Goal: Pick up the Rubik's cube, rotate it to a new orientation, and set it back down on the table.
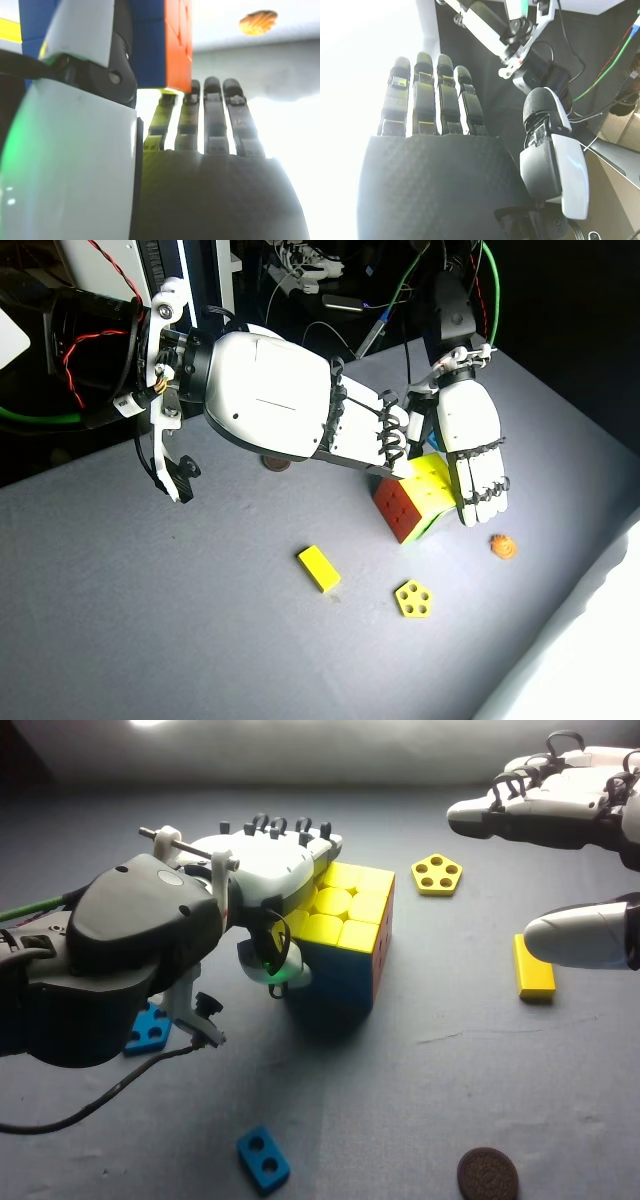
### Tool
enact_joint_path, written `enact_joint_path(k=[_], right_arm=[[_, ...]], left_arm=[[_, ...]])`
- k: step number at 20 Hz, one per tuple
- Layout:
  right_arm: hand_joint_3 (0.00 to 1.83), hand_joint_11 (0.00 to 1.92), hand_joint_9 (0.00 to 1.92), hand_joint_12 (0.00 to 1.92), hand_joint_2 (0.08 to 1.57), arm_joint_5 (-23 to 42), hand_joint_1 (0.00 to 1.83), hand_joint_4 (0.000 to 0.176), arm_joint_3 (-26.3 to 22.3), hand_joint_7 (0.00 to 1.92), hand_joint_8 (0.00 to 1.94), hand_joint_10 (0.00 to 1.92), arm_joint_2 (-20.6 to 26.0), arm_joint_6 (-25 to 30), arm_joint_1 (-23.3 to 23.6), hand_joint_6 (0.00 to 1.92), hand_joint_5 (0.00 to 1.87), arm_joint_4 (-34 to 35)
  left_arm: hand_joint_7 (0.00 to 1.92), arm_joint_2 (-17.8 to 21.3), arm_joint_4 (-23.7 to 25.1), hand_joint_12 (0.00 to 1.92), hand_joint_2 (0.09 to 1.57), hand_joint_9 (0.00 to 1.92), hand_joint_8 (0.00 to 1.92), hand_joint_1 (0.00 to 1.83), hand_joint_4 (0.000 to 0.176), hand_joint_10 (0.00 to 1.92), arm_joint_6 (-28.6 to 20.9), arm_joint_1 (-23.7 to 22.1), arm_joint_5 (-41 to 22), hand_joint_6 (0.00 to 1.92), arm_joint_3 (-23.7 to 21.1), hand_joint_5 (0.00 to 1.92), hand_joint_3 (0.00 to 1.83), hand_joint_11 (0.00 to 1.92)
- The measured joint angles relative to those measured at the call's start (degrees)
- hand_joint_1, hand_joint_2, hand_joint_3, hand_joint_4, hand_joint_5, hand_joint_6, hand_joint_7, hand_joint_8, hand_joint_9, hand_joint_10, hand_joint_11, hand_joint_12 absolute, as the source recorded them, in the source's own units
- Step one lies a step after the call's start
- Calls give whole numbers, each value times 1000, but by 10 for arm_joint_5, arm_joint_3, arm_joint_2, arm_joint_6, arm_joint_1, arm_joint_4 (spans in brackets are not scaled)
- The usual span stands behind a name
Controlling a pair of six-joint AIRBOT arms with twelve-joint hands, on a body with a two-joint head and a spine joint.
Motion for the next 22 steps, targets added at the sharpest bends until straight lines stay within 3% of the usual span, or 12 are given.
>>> enact_joint_path(k=[2, 4, 7, 11, 14, 16, 22], right_arm=[[1, 0, 143, 38, 1293, 0, 43, 0, 0, 168, 1, 3, -1, 0, 0, 2, 93, 0], [1, 0, 175, 143, 1281, 0, 65, 0, 0, 200, 1, 5, -2, 0, -4, 5, 130, -1], [1, 0, 144, 73, 1286, 0, 80, 0, 0, 169, 3, 3, -2, 0, -4, 2, 101, 0], [1, 0, 162, 173, 1284, 0, 52, 0, -1, 175, 2, 5, -2, 0, -4, 2, 98, 0], [0, 0, 151, 61, 1285, 0, 56, 0, -1, 171, 1, 1, -2, 0, -4, 1, 99, 0], [0, 0, 153, 170, 1281, 0, 73, 0, -1, 175, 4, 4, -2, 0, -4, 5, 113, 0], [0, 0, 154, 186, 1279, 0, 82, 0, -2, 193, 2, 1, -2, 0, -4, 3, 120, 0]], left_arm=[[0, 0, 8, 0, 1111, 0, 0, 1100, 0, 0, 0, -1, 12, 0, 4, 0, 13, 0], [0, 0, 14, 0, 1104, 0, 0, 1086, 0, 0, 0, -2, 17, 0, 4, 0, 9, 0], [0, -5, 22, 0, 1096, 0, 0, 1119, 0, 0, -5, -2, 20, 0, 6, 0, 3, 0], [0, -7, 31, 0, 1115, 0, 0, 1105, 0, 0, -5, -6, 34, 0, 7, 0, 9, 0], [0, -11, 31, 0, 1124, 0, 0, 1097, 0, 0, -5, -6, 37, 0, 7, 0, 11, 0], [0, -11, 31, 0, 1108, 0, 0, 1117, 0, 0, -5, -6, 38, 0, 7, 0, 2, 0], [0, -13, 24, 0, 1104, 0, 0, 1127, 0, 0, -5, -6, 42, 0, 16, 0, 0, 0]])
